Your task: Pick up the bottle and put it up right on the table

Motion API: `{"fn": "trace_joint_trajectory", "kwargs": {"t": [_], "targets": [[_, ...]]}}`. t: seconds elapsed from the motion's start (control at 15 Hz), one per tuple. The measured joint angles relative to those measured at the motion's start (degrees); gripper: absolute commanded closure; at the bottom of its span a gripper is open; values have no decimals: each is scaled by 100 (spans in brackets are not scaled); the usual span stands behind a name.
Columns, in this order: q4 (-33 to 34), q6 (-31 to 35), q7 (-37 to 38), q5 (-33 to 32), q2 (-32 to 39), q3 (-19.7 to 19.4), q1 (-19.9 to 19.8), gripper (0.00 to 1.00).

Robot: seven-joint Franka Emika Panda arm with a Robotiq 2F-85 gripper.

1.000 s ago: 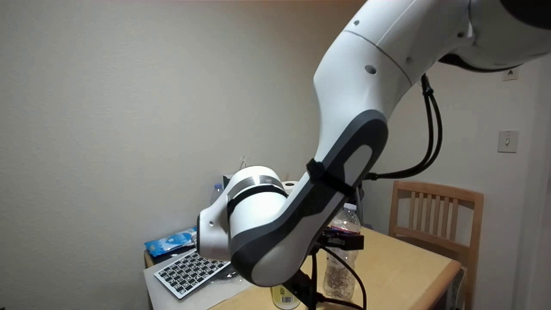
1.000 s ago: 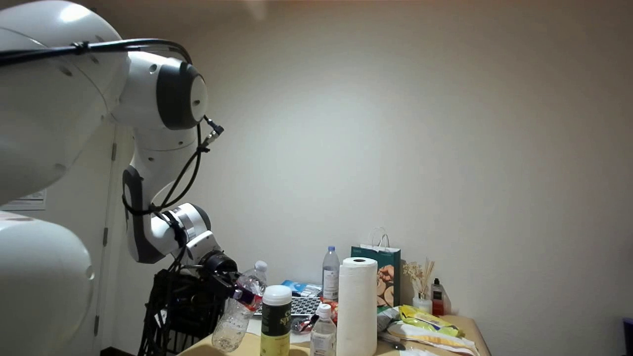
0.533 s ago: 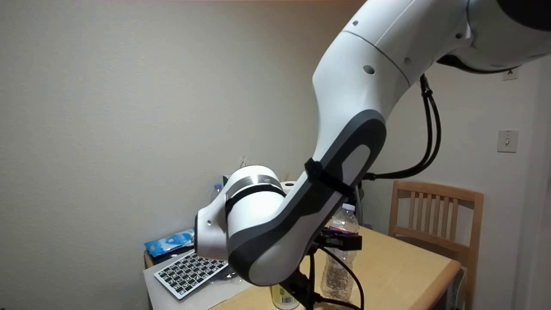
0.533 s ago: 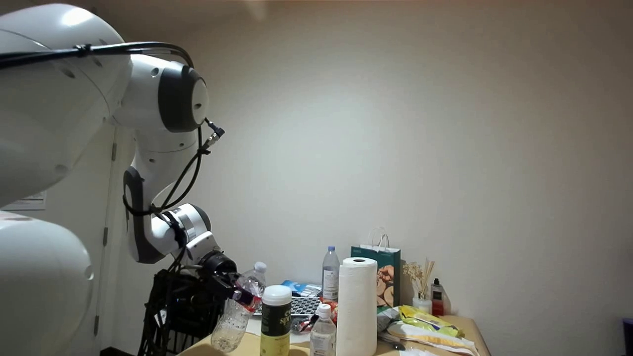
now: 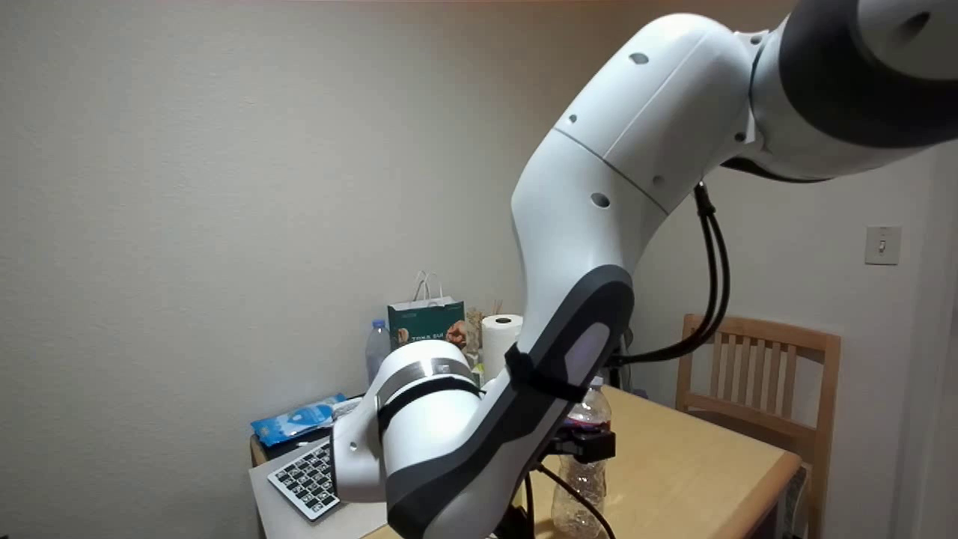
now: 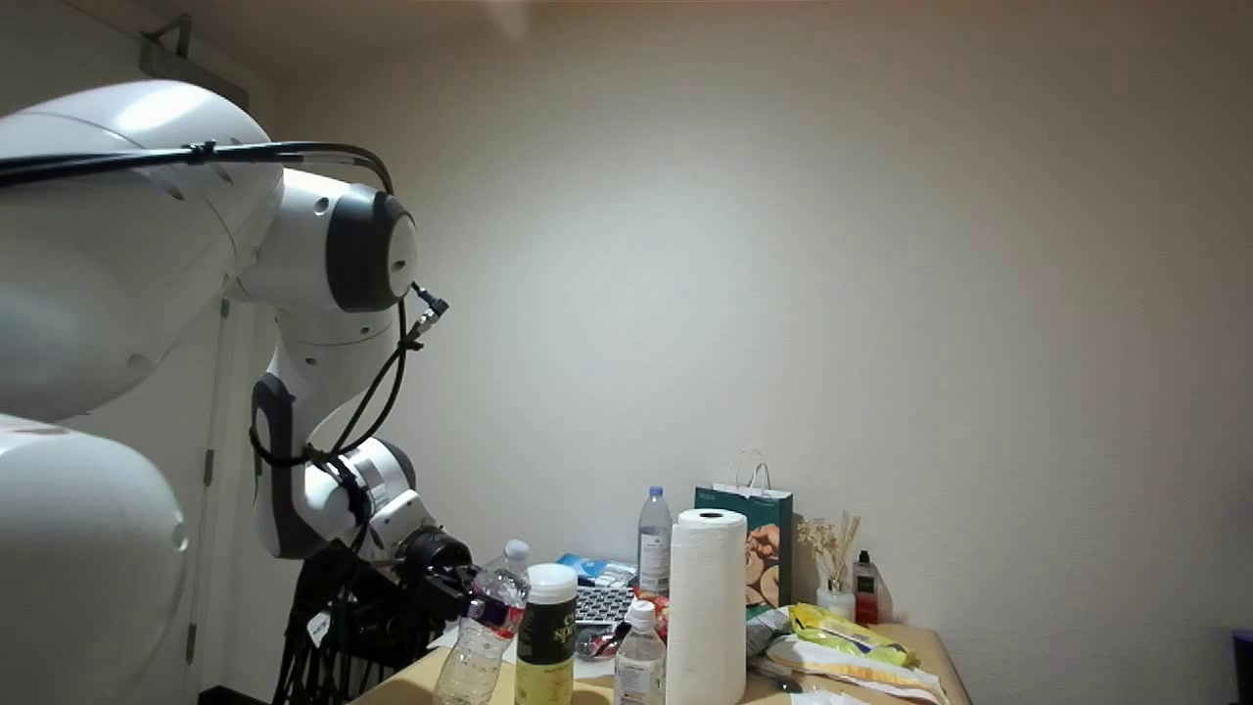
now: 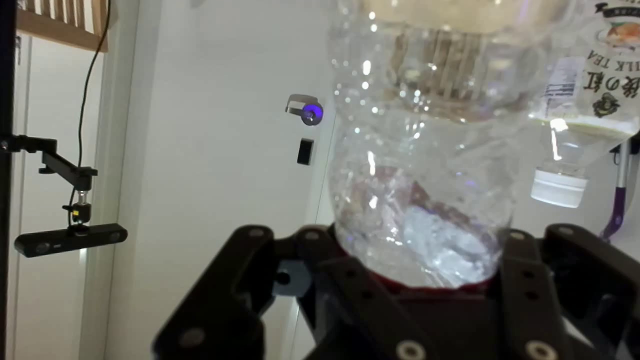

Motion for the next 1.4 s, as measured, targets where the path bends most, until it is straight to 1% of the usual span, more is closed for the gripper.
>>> {"fn": "trace_joint_trajectory", "kwargs": {"t": [0.2,0.47,0.53,0.67,0.73,1.0,1.4], "targets": [[368,-212,149,-243,382,-21,64,93],[858,-287,222,-485,889,-27,126,94],[957,-294,224,-540,995,-28,147,75],[1021,-294,224,-546,1081,-7,145,75],[1024,-294,224,-546,1080,-4,142,94],[1034,-292,224,-546,1109,3,141,93],[1061,-294,224,-603,1353,-7,160,93]]}}
